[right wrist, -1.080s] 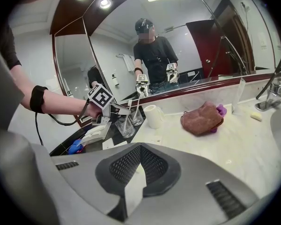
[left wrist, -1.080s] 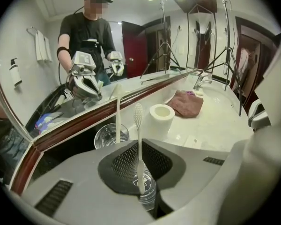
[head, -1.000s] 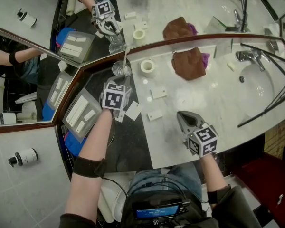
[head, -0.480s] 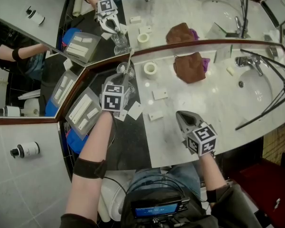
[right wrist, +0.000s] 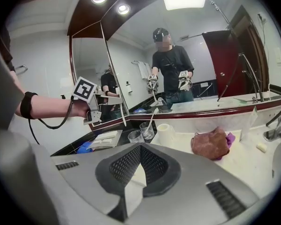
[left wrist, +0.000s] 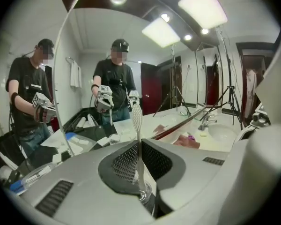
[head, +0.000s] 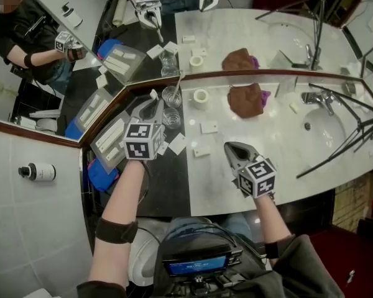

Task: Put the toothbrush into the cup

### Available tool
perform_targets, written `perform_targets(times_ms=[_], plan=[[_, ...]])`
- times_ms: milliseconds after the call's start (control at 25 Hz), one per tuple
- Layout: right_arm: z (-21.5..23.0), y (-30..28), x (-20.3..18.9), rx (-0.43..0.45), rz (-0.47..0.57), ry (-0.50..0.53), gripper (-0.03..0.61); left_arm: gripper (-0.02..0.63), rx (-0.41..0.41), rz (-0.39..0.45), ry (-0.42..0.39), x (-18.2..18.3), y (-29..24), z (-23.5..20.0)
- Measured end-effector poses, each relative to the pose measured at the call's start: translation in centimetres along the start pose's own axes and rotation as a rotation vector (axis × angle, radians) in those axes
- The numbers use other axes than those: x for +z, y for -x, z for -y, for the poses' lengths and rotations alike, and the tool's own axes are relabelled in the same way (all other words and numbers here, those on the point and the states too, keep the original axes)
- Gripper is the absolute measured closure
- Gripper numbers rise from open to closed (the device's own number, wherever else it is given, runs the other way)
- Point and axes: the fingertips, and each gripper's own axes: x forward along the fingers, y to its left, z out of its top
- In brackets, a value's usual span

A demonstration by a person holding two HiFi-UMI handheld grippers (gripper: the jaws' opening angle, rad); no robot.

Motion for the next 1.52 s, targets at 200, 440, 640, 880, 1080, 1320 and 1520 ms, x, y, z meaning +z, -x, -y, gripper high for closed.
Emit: perform_targets(times_ms=[200, 440, 640, 880, 1080, 1320, 1520], plan=[[-0.8, 1.0, 0.9, 0.038, 0.004, 0.049, 0.566, 0.591, 0.044, 0.133, 0.040, 1.5, 6.4, 1.2], [-2.5, 1.2, 1.5, 0.080, -0.003, 0.088, 0.566, 0.591, 0.087, 0.124, 0.102, -0.4, 12.0, 1.7], [-4.0, 1.2, 1.0, 0.115, -0.019, 0.103, 0.566, 0.591, 0.084, -0.007, 0.192, -5.3, 14.3, 2.3], [-5.0, 1.4, -0.4, 0.134, -0.046, 0.099, 0.566, 0.591, 0.047, -0.218, 0.329, -14.0, 15.1, 3.6], [-5.4, 1.3, -2.7, 0.138, -0.085, 0.080, 0.566, 0.591, 0.013, -0.391, 0.398, -21.1, 14.6, 4.5], [-6.7, 0.0, -5.6, 0.161, -0.141, 0.066, 0.566, 0.591, 0.010, -0.590, 0.395, -27.1, 13.9, 3.5], [-7.8, -1.3, -6.3, 0.172, -0.158, 0.062, 0.566, 0.591, -0.010, -0.667, 0.390, -29.9, 12.3, 2.9]])
